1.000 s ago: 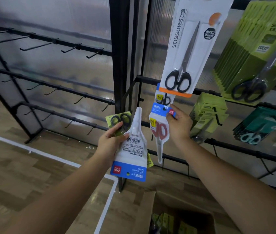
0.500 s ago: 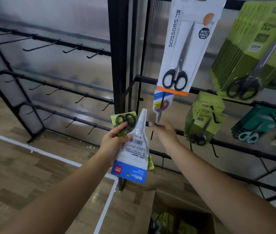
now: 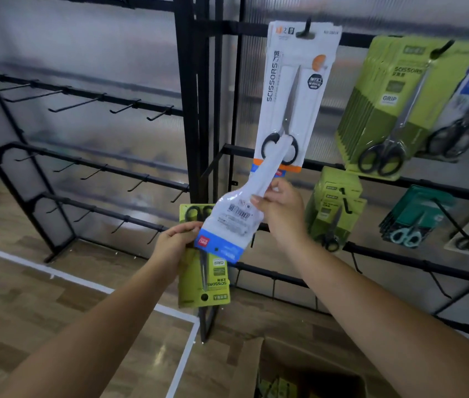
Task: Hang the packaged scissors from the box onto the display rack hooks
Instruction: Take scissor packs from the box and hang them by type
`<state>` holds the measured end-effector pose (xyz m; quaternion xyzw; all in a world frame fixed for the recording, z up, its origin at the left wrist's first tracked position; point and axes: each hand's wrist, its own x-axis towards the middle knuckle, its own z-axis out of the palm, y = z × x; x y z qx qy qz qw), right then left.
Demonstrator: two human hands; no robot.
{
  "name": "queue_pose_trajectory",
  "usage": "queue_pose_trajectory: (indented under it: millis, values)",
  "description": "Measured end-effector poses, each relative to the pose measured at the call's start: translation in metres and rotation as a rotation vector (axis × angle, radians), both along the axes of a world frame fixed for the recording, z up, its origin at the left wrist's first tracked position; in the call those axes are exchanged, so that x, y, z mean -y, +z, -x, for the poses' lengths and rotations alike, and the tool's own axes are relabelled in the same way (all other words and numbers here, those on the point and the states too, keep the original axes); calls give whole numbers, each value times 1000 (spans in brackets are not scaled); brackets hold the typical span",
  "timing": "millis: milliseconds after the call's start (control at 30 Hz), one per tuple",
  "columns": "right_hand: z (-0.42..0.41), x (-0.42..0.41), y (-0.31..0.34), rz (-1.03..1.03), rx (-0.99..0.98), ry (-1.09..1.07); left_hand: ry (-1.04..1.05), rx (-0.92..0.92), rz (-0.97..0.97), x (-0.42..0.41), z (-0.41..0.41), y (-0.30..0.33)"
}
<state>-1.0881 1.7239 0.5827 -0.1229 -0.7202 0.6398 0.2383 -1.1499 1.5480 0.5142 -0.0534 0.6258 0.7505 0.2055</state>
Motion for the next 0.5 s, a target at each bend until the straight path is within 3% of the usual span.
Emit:
queue_pose_trajectory:
  millis: [133, 233, 300, 500]
  values:
    - [-5, 12, 11, 20, -194, 151, 14, 35, 10, 0, 0, 7]
    - [-9, 20, 11, -76, -288, 161, -56, -28, 66, 1, -3, 10]
    - [-12, 21, 11, -239, -370, 182, -114, -50, 74, 2, -5, 11]
    - [-16, 21, -6, -903, -578, 350, -203, -40, -162, -2, -6, 26]
